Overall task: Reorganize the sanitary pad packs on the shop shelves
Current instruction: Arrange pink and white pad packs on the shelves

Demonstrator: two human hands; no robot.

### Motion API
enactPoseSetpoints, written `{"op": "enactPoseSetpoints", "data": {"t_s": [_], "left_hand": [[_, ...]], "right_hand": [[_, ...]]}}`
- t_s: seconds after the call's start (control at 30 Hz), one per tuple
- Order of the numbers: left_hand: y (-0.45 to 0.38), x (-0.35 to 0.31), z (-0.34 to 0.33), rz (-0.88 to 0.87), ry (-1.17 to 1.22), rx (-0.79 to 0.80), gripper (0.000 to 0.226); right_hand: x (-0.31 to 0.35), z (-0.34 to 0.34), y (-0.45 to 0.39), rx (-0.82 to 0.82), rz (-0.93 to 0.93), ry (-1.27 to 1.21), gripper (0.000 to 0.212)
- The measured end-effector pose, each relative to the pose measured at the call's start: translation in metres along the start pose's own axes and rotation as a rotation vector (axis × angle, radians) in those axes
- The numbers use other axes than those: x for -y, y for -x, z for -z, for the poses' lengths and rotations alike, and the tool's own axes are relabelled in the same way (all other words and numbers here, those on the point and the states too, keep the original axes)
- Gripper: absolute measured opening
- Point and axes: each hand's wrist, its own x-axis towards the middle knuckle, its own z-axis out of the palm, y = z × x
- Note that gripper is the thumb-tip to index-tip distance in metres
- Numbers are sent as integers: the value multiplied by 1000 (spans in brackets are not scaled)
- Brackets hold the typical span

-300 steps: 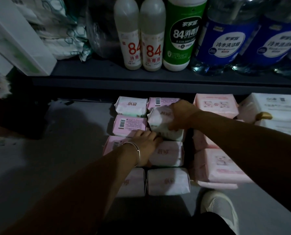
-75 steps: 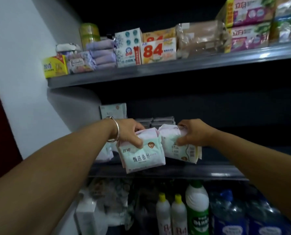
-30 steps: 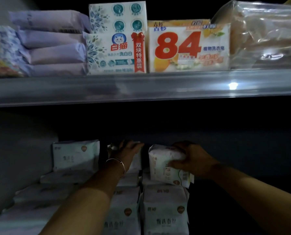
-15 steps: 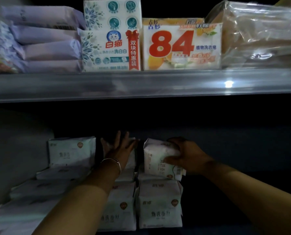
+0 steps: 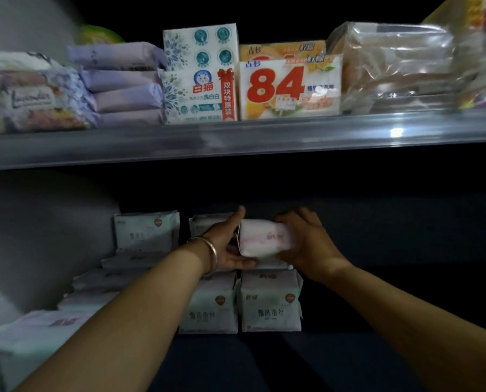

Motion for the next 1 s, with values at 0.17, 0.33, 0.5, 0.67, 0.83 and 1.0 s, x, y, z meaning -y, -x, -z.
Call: {"op": "enactPoseSetpoints", "data": {"t_s": [0.17, 0.33, 0.5, 0.67, 0.83, 1.0], "left_hand": [[15, 9, 1, -48, -19, 67, 12], [25, 17, -4, -203, 0, 47, 30], [28, 25, -16, -267, 82, 37, 25], [25, 26, -5, -201, -177, 52, 43], [7, 15, 14, -471, -320, -66, 80], [1, 11, 20, -382, -522, 66, 86]], "right_hand": [[2, 10, 20, 29, -60, -197, 63], [4, 13, 28, 96, -506, -805, 81], [16, 2, 26, 234, -626, -1042, 55], [10, -7, 9, -50, -632, -1085, 69], [-9, -4, 0, 0, -406, -679, 70], [-13, -5, -16, 84, -204, -463, 70]]}}
